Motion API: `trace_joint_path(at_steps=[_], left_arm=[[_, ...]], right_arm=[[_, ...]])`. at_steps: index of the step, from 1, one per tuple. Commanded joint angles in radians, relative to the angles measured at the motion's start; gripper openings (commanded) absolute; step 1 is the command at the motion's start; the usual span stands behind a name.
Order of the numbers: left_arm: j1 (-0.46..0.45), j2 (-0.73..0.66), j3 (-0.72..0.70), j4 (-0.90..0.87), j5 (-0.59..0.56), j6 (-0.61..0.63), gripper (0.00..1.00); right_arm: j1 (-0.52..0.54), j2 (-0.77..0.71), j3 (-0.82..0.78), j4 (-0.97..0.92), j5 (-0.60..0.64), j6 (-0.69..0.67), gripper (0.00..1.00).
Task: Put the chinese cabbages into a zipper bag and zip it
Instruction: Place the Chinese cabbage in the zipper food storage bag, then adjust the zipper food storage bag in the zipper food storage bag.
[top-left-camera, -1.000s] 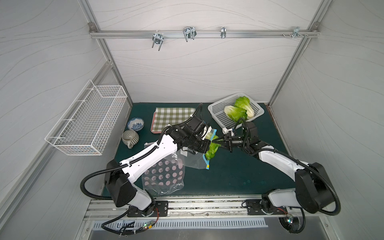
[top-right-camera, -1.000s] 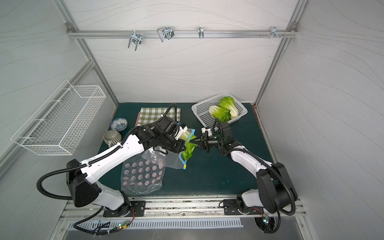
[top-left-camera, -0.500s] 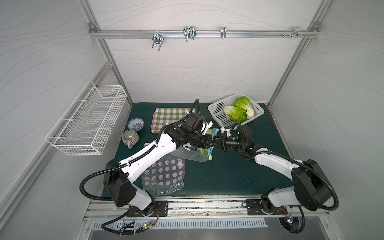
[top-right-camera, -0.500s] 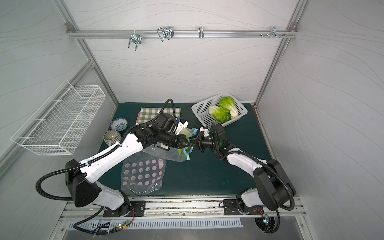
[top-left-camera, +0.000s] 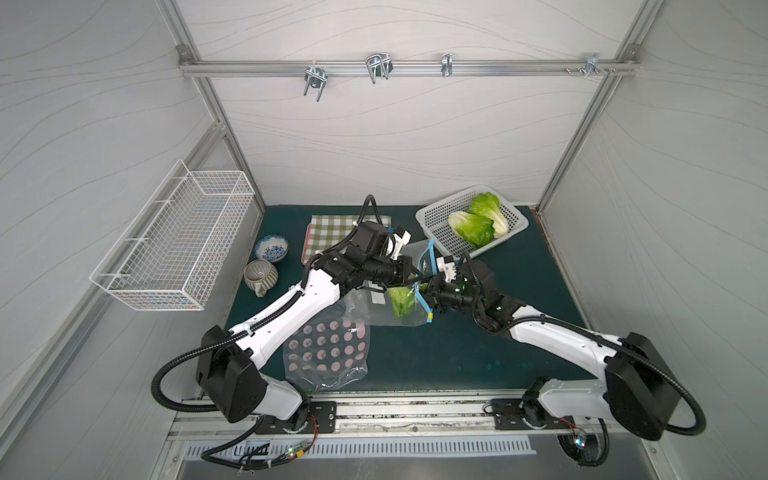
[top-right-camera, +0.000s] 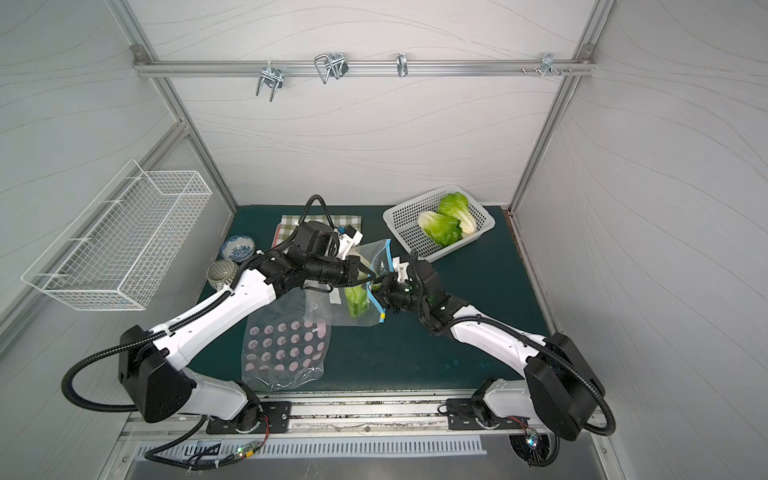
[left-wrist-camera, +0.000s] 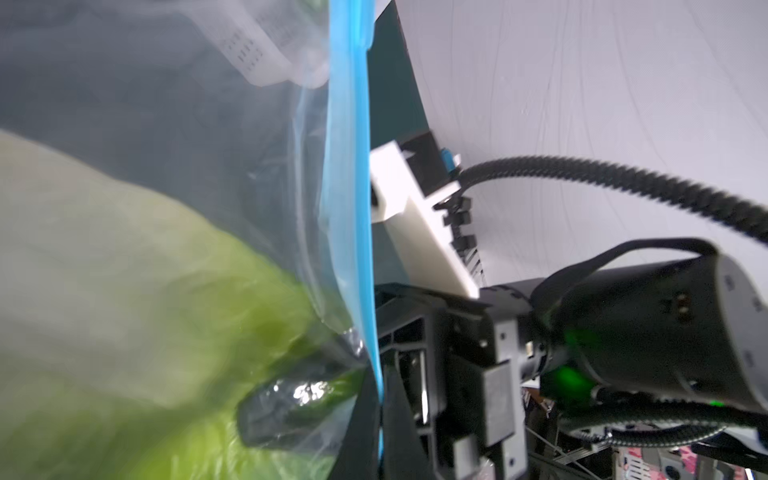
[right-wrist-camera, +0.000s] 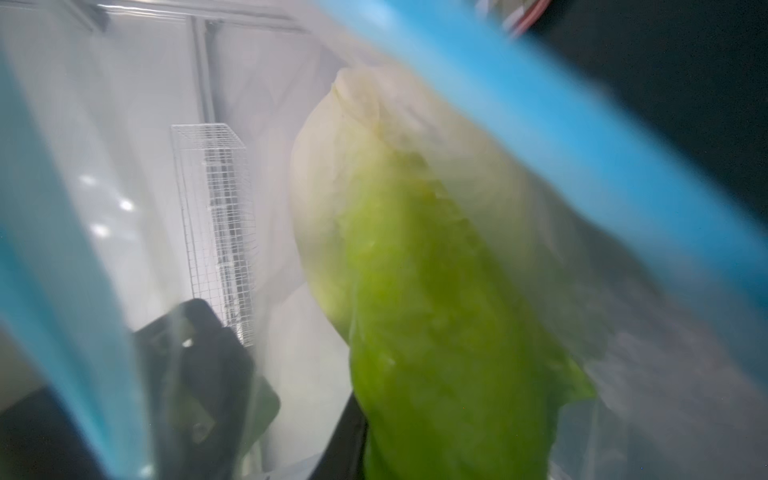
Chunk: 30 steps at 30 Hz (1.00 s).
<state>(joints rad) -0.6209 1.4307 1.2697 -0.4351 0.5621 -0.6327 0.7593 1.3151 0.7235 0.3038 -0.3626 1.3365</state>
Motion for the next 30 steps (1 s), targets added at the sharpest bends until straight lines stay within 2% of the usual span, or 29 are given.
trace_joint_path(at_steps=[1,3,5,7,10,12,14,16,24,27,30], left_arm=[[0.031,-0.037,-0.026,0.134,0.051,-0.054,0.0],[0.061,-0.042,-0.059,0.129,0.053,-0.038,0.0],[0.097,-0.041,-0.089,0.127,0.066,-0.032,0.0],[0.116,-0.042,-0.099,0.122,0.068,-0.021,0.0],[0.121,-0.045,-0.092,0.106,0.065,0.001,0.0],[0.121,-0.046,-0.088,0.096,0.065,0.011,0.0],[0.121,-0.046,-0.086,0.088,0.068,0.02,0.0],[0.121,-0.046,-0.082,0.082,0.07,0.022,0.0],[0.121,-0.044,-0.075,0.056,0.064,0.037,0.0],[0.121,-0.048,-0.08,0.051,0.063,0.036,0.0],[0.128,-0.061,-0.074,0.022,0.048,0.05,0.0]], right_arm=[[-0.006,0.064,0.07,-0.055,-0.042,-0.058,0.36],[-0.02,0.088,0.105,-0.064,-0.17,-0.069,0.52],[-0.035,0.083,0.142,-0.155,-0.278,-0.128,0.68],[-0.059,0.036,0.157,-0.275,-0.319,-0.2,0.73],[-0.13,-0.072,0.19,-0.518,-0.298,-0.338,0.75],[-0.187,-0.126,0.209,-0.65,-0.257,-0.416,0.75],[-0.23,-0.141,0.221,-0.792,-0.152,-0.504,0.75],[-0.239,-0.116,0.22,-0.829,-0.098,-0.561,0.75],[-0.107,0.112,0.349,-0.784,-0.005,-0.591,0.73],[-0.094,0.214,0.382,-0.748,-0.015,-0.582,0.64],[-0.088,0.28,0.434,-0.721,-0.067,-0.595,0.41]])
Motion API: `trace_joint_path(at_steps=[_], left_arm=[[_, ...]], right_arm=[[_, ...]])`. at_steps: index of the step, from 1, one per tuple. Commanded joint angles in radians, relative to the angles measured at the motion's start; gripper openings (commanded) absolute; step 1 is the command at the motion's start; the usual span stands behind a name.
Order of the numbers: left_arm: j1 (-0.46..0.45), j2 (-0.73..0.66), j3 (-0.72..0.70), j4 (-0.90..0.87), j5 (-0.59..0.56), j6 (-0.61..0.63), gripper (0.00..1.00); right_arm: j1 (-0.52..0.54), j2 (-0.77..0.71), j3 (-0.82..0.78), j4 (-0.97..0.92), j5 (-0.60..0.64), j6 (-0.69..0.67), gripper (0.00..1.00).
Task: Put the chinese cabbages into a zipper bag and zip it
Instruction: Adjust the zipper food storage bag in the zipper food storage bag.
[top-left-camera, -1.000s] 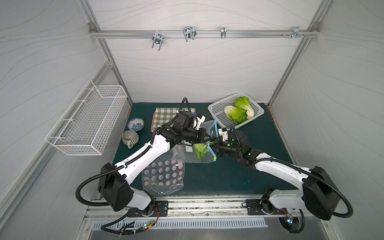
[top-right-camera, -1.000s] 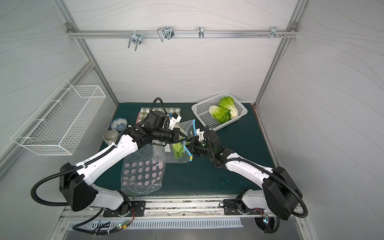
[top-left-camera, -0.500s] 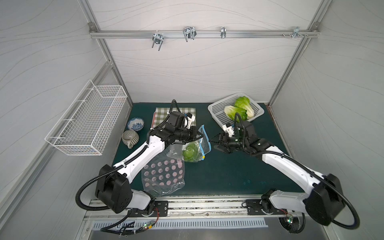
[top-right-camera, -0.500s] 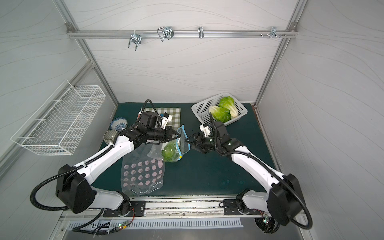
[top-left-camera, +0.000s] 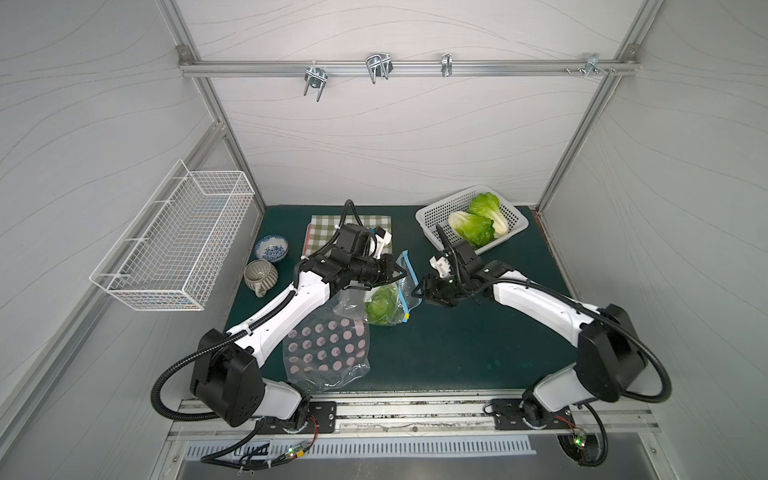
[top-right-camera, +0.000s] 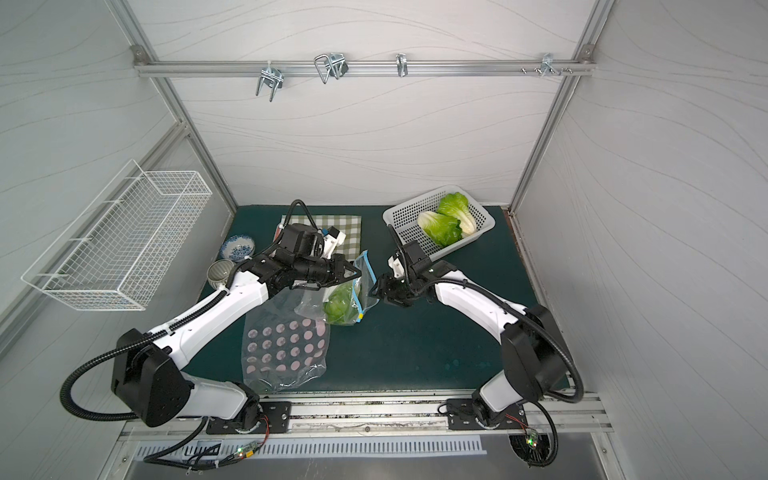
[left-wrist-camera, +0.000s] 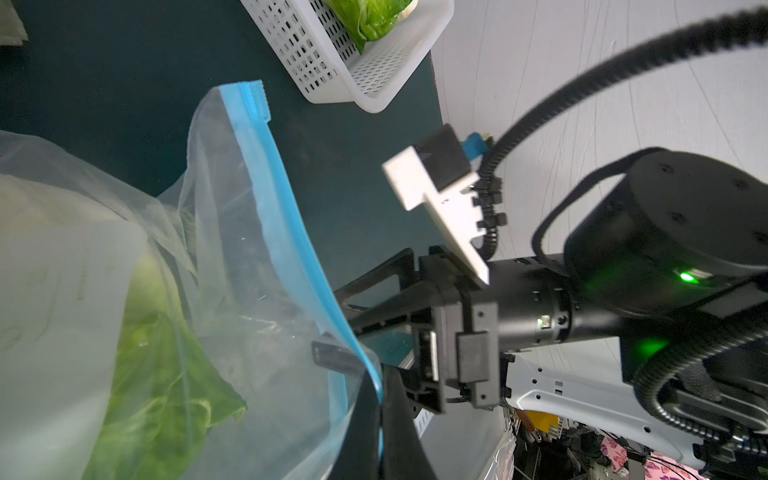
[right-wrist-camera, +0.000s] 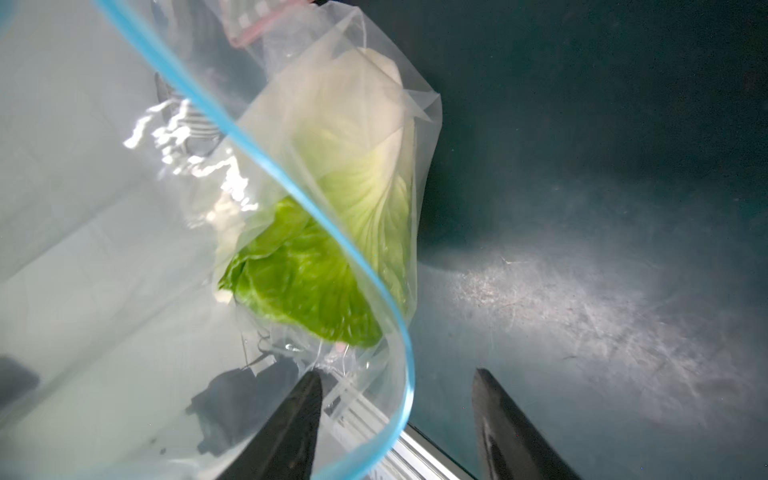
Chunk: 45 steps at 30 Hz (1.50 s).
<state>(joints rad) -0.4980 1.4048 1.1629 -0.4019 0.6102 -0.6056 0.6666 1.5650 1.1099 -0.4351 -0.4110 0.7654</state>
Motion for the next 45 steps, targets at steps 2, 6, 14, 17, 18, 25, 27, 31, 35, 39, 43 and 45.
trace_joint_path(at_steps=[2,6,14,17,18,25,27,31,35,39,43,45], left_arm=[[0.02,-0.05,0.045,-0.042,-0.001,0.033,0.0],[0.054,-0.106,0.126,-0.2,-0.05,0.087,0.0],[0.124,-0.182,0.256,-0.245,-0.002,0.032,0.0],[0.158,-0.177,0.303,-0.272,0.0,0.053,0.0],[0.191,-0.159,0.312,-0.298,-0.003,0.059,0.0],[0.273,-0.127,0.481,-0.419,0.018,0.105,0.0],[0.272,-0.108,0.532,-0.44,0.025,0.106,0.0],[0.263,-0.069,0.516,-0.455,0.001,0.121,0.0],[0.196,-0.02,0.372,-0.393,-0.017,0.117,0.0],[0.082,0.064,0.322,-0.375,-0.101,0.157,0.0],[0.022,0.116,0.308,-0.337,-0.117,0.165,0.0],[0.013,0.121,0.294,-0.312,-0.118,0.157,0.0]], right_arm=[[0.017,0.038,0.115,-0.026,-0.018,-0.068,0.23],[0.037,-0.026,0.273,-0.119,-0.053,-0.13,0.02],[0.051,0.036,0.547,-0.208,-0.108,-0.168,0.0],[0.045,0.086,0.624,-0.199,-0.134,-0.159,0.0],[0.042,0.115,0.665,-0.218,-0.151,-0.158,0.0],[0.022,0.172,0.792,-0.114,-0.269,-0.068,0.0],[0.014,0.17,0.767,-0.063,-0.301,-0.026,0.0],[0.002,0.142,0.614,0.03,-0.303,0.016,0.0],[-0.047,0.103,0.379,0.108,-0.29,0.038,0.07],[-0.159,0.066,0.238,0.054,-0.312,-0.032,0.3],[-0.336,-0.029,0.189,-0.044,-0.256,-0.116,0.59],[-0.412,-0.045,0.209,-0.089,-0.164,-0.153,0.76]])
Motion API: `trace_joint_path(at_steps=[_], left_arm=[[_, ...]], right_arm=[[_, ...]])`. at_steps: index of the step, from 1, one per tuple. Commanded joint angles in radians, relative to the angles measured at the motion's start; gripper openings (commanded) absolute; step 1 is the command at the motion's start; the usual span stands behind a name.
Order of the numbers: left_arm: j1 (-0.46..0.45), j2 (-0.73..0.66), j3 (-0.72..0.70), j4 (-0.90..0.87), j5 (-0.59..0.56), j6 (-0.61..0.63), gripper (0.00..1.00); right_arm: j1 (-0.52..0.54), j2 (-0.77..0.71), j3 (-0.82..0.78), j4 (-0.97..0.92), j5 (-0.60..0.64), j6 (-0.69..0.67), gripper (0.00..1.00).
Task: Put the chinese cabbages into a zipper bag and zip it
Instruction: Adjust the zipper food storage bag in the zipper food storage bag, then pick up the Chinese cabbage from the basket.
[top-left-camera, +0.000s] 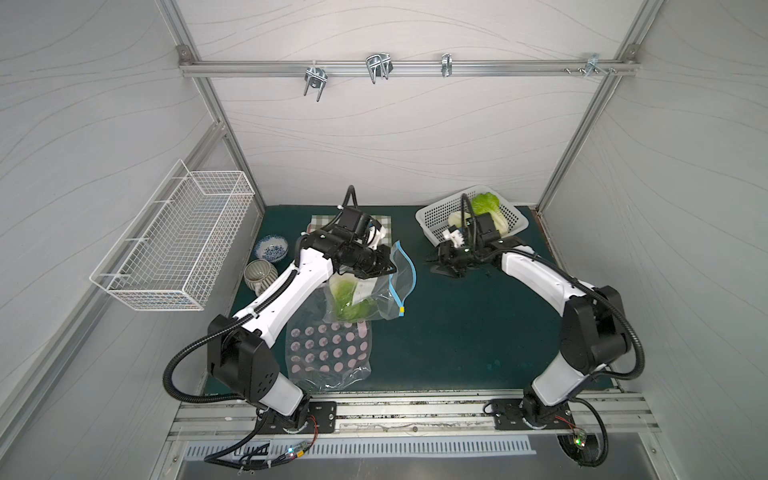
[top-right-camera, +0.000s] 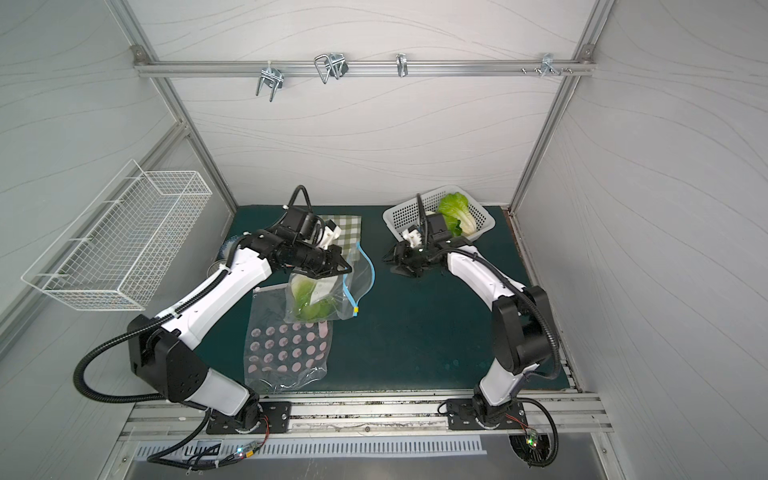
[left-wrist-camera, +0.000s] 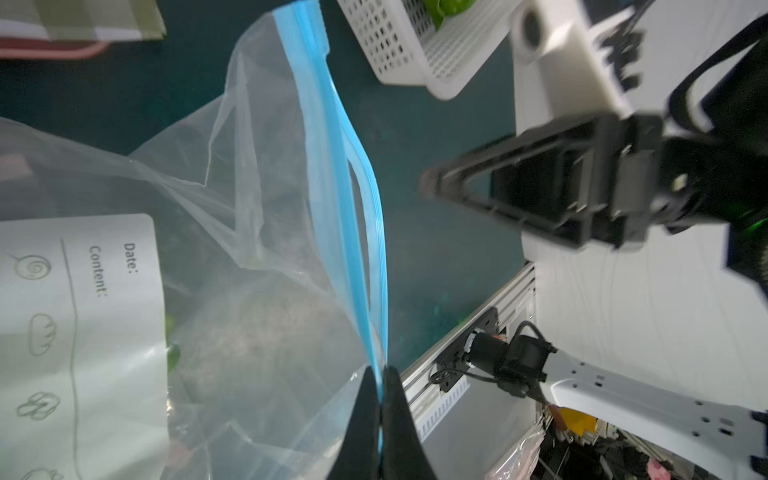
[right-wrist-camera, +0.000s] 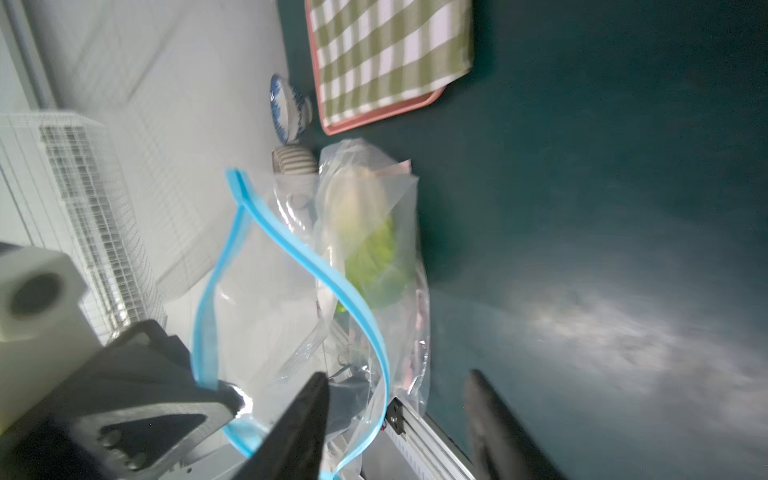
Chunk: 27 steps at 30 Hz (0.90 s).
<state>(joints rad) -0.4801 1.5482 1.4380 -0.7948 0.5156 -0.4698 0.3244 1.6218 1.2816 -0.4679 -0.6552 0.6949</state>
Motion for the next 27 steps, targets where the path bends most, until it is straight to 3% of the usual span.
trace_joint_path(at_steps=[1,3,9,16,27], left_arm=[[-0.01,-0.022,0.01,0.092,-0.022,0.015,0.0],[-0.018,-0.023,-0.006,0.11,-0.019,0.006,0.0],[-0.032,-0.047,-0.068,0.144,-0.011,-0.022,0.0],[-0.034,-0.07,-0.083,0.136,-0.036,-0.004,0.0],[-0.034,-0.084,-0.115,0.166,-0.037,-0.017,0.0]], right_arm=[[-0.101,-0.096,0.059,-0.088,0.159,-0.1,0.84],[-0.131,-0.055,0.125,-0.134,0.32,-0.143,0.98],[-0.215,0.25,0.497,-0.28,0.526,-0.214,0.99],[-0.23,0.495,0.739,-0.355,0.582,-0.235,0.98],[-0.216,0.729,0.847,-0.343,0.53,-0.227,0.86]])
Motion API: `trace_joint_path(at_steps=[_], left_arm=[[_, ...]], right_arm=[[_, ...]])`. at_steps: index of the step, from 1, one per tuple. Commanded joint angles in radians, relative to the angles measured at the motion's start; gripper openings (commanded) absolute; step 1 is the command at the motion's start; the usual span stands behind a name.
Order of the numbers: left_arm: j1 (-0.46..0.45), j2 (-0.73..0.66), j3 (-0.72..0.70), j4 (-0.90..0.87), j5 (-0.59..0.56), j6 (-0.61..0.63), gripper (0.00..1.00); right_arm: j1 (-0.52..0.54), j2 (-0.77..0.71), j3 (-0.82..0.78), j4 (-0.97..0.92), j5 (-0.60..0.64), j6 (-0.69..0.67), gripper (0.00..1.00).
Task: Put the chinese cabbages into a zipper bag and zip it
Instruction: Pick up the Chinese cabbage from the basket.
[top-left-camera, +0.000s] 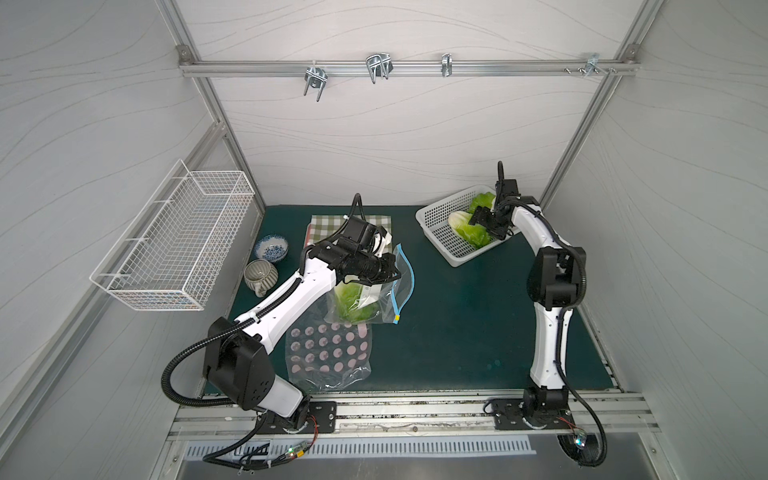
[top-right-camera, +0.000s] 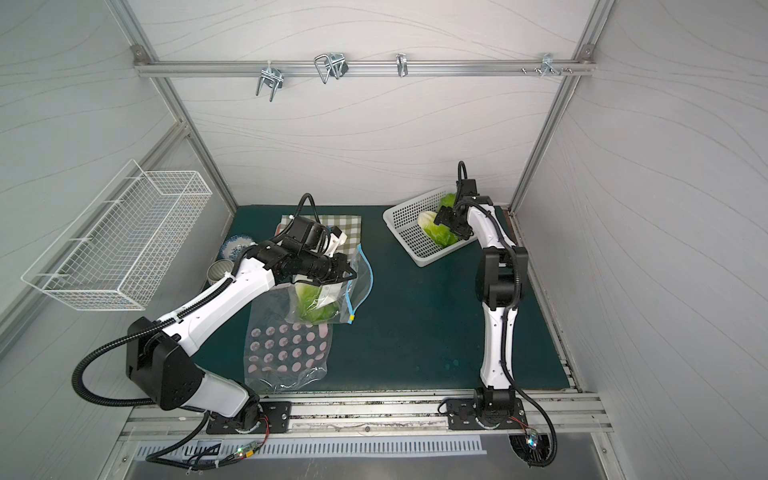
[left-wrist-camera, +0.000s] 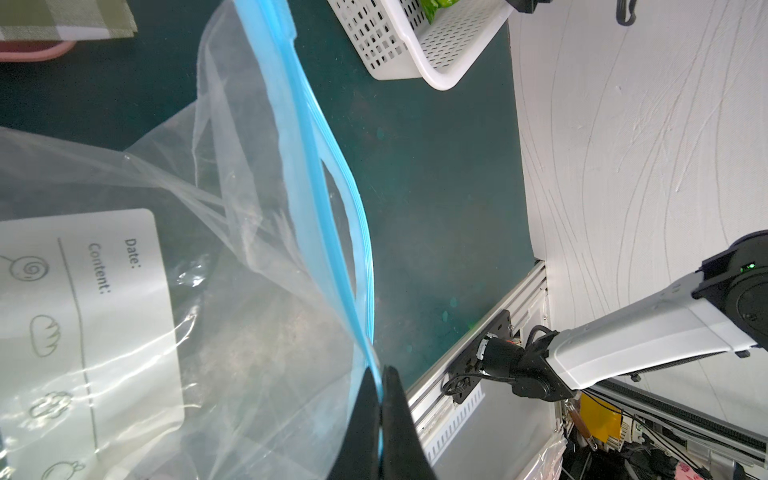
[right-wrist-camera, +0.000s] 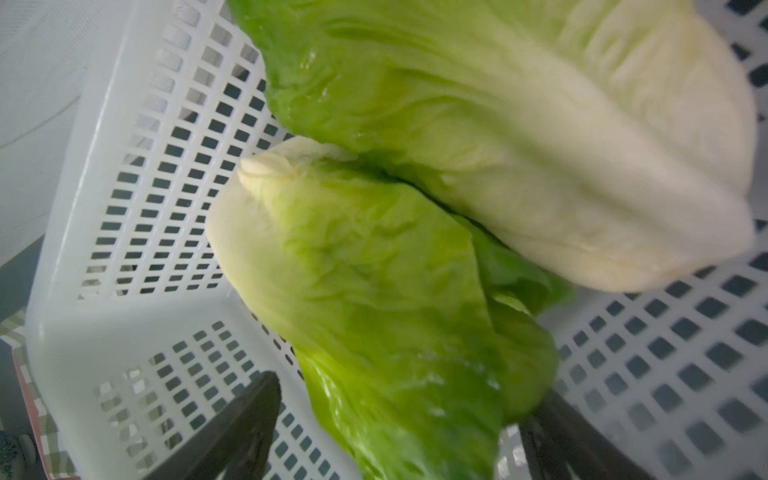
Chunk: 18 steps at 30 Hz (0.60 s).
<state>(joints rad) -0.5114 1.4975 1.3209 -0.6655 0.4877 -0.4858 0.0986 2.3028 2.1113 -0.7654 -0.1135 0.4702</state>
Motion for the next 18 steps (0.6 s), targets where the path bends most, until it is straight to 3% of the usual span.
trace_joint_path(at_steps=[1,3,10,12,18], left_arm=[[-0.002,-0.038,0.002,0.035,-0.013,0.001,0.0],[-0.003,-0.046,-0.001,0.031,-0.015,0.003,0.0],[-0.003,-0.056,0.01,0.032,-0.015,0.004,0.0],[-0.003,-0.058,0.015,0.037,-0.014,0.0,0.0],[-0.003,-0.065,0.017,0.032,-0.028,-0.004,0.0]], right_arm=[[0.011,0.055,0.018,-0.04,-0.014,-0.001,0.83],[0.013,0.043,0.005,-0.02,-0.036,0.001,0.72],[0.016,-0.157,-0.134,0.132,-0.147,0.021,0.14],[0.019,-0.214,-0.163,0.161,-0.193,0.035,0.1],[0.061,-0.363,-0.18,0.143,-0.261,0.047,0.08]])
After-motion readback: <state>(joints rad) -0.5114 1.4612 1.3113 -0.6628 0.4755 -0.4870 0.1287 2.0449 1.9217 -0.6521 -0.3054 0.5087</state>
